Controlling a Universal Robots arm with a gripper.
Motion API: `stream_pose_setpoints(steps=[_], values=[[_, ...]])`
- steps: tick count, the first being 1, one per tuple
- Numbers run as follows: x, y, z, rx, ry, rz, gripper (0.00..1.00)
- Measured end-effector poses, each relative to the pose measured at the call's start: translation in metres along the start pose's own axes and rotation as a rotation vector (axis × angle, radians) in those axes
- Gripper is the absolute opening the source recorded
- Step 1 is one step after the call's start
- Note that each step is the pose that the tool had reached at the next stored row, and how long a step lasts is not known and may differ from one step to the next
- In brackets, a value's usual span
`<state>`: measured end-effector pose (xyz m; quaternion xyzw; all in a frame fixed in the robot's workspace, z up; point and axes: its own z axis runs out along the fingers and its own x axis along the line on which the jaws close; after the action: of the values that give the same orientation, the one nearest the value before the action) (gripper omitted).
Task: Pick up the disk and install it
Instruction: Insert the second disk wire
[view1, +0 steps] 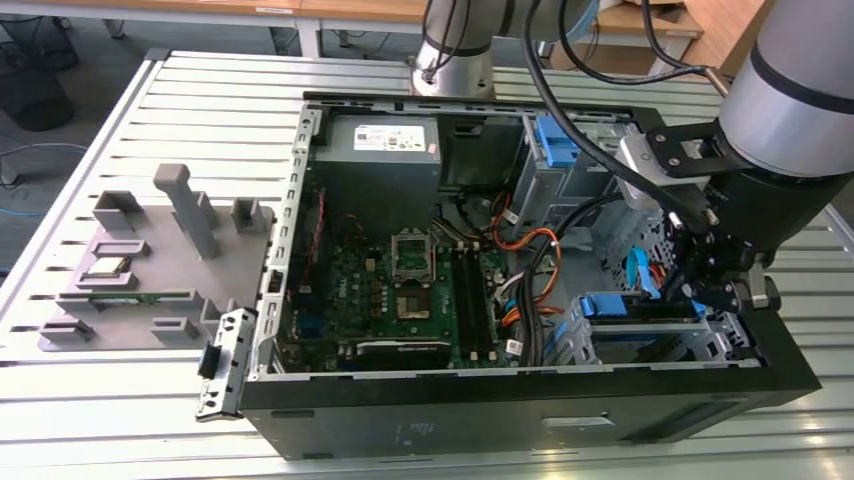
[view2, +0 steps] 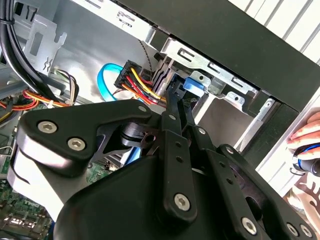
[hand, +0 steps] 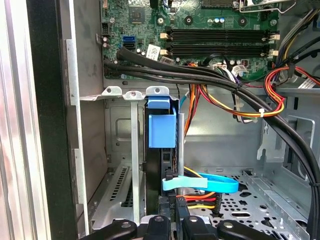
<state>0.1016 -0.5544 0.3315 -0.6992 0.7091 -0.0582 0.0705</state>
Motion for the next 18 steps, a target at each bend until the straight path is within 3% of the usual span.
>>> stream_pose_setpoints(steps=[18], values=[[0.0001,0.0011,0.006,0.0,0.001,0.0,0.17]])
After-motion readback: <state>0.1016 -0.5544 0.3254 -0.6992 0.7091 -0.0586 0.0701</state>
